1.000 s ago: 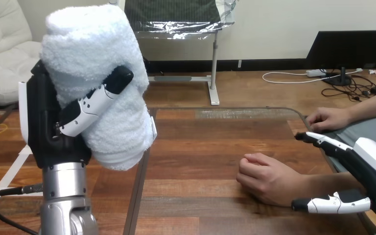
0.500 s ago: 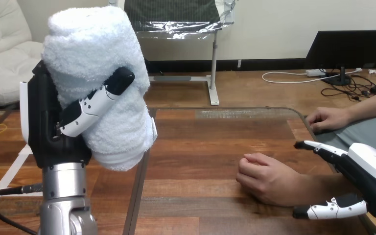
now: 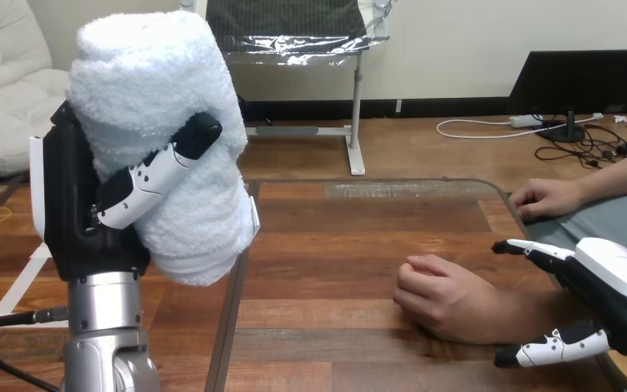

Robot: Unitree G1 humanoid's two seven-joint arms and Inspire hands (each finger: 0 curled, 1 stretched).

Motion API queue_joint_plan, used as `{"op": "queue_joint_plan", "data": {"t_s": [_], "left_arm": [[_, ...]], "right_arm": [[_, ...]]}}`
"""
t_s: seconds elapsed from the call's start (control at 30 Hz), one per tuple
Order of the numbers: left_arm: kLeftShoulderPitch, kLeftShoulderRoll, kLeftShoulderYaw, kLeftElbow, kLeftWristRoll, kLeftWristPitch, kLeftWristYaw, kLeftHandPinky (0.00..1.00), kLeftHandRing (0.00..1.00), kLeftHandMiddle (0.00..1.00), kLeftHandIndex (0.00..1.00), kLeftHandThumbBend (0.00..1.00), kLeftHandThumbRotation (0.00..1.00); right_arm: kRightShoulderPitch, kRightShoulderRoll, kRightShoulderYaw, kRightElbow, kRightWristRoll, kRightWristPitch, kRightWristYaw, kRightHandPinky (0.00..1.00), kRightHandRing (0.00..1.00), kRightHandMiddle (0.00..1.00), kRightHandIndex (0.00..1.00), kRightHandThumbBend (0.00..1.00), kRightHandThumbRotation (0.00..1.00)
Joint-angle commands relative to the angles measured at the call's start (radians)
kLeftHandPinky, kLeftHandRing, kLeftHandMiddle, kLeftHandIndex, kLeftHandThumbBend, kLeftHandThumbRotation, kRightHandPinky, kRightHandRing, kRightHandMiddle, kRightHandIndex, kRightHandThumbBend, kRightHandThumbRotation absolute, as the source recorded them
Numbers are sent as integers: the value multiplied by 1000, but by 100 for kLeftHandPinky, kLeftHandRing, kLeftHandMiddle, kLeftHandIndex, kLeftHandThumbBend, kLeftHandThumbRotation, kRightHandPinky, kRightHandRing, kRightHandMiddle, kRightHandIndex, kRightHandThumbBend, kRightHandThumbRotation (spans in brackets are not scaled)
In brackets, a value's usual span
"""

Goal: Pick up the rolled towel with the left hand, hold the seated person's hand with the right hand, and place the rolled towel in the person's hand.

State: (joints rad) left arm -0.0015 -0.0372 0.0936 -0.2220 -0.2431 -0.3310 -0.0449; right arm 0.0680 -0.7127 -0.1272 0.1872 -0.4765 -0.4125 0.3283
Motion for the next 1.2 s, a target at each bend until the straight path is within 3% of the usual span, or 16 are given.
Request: {"op": "queue_joint_plan", "data": {"t_s": [0.0,0.57,1.17], "left_arm": [[-40,-3,-1,-7,-3,-11,-7,17,23,31,37,47,0],[-37,0,1,-22,-10,5,-7,17,22,30,37,46,0],[-36,2,5,-33,2,16,4,17,23,31,37,47,0]], "right_arm": [[-101,-36,26,35,-21,-3,-34,90,89,90,89,100,37],[-177,-61,91,119,-70,30,-37,87,88,89,88,100,29],[-239,-73,141,224,-91,23,-63,85,86,86,86,100,23]]}}
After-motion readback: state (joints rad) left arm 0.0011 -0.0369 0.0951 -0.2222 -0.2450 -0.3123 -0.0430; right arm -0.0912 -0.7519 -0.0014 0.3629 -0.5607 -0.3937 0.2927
